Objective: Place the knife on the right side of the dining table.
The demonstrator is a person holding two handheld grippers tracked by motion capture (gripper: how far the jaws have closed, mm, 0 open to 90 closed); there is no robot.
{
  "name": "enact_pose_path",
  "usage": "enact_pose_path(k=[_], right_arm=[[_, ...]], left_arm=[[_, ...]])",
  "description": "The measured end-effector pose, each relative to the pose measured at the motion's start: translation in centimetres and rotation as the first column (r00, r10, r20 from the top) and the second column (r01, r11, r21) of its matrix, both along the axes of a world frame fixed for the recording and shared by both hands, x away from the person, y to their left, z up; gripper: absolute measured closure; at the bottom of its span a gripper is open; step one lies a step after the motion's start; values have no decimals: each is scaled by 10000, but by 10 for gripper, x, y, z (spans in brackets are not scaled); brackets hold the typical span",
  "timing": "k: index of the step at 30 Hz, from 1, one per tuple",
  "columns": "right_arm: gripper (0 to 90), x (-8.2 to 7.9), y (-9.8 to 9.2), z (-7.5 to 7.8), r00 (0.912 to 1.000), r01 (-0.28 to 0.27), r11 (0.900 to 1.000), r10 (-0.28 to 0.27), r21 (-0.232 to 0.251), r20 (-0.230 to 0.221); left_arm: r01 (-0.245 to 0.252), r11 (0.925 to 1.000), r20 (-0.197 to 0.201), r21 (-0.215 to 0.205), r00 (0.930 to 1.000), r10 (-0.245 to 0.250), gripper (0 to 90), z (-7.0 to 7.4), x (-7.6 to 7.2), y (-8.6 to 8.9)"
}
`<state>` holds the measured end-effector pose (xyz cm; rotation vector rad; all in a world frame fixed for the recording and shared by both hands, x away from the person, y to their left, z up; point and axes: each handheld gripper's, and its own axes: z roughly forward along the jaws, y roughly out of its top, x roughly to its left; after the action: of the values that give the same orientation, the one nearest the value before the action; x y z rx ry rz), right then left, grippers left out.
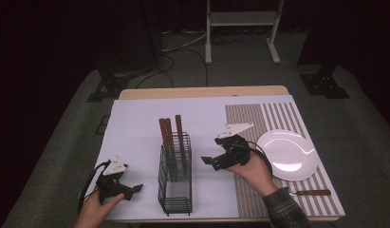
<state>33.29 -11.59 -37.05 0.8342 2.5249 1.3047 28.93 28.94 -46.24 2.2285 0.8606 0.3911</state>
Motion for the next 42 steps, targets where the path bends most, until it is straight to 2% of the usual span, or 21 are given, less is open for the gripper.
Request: enact_pose_path(k=[17, 42], right_arm=[[141, 12, 3, 27, 9993, -86, 9970, 58, 764, 368], [144, 25, 28, 48, 9960, -461, 9928, 372, 1103, 814]], left_arm=[[-5, 10000, 16, -13, 10000, 5, 0, 0, 0, 0], [-6, 10000, 50, -13, 10000, 6, 0, 0, 0, 0]])
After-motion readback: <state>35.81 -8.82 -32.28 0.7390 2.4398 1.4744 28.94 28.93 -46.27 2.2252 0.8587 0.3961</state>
